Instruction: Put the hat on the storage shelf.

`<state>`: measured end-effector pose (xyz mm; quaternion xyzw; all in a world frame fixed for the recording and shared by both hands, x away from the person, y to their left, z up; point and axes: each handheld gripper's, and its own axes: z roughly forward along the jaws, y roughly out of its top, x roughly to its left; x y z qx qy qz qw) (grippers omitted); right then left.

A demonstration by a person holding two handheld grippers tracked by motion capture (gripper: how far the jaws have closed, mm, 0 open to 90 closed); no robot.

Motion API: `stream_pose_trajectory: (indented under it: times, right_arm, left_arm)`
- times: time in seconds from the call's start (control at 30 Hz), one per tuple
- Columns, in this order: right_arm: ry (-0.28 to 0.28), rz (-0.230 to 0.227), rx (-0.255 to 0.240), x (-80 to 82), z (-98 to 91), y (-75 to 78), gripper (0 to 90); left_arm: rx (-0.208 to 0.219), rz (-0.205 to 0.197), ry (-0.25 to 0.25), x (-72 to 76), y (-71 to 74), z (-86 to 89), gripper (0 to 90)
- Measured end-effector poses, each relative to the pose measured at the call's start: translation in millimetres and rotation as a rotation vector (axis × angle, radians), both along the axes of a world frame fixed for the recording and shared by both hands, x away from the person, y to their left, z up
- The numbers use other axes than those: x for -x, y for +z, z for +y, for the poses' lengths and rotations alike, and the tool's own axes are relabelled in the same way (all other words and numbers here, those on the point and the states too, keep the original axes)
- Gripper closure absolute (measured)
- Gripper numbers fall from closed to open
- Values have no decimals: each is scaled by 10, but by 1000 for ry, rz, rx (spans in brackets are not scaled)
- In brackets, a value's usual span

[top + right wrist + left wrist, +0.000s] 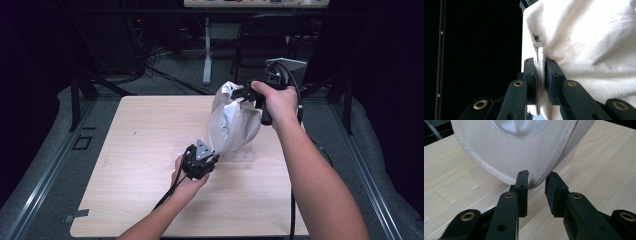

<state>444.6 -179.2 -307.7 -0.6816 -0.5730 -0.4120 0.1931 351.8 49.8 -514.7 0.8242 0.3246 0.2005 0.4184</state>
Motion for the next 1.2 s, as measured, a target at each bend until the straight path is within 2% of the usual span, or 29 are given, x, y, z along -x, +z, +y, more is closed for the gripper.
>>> stream_pose_trajectory:
  times: [0.3,0.53,0.63,0.73,0.9,0.97,1.2]
  right_arm:
    - [13,-6,2,26,33,30,804]
    - [9,-7,3,29,10,53,806]
    - [5,-6,3,30,-5,56,807]
    - [3,-7,2,36,-23,65,808]
    - [6,-7,4,38,-20,65,808]
    - [9,-6,2,34,-7,61,808]
    - [15,-7,9,37,28,70,808]
  left_arm:
    - [-1,-14,-23,-4,2,77,810]
    - [41,-2,-53,-44,22,174,825]
    - [45,-6,-67,-60,22,198,832]
    - [82,6,-90,-103,21,254,836]
    - [99,21,-99,-129,18,289,838]
    - [111,29,-117,-148,12,316,841]
    - [130,32,-144,-195,-3,396,844]
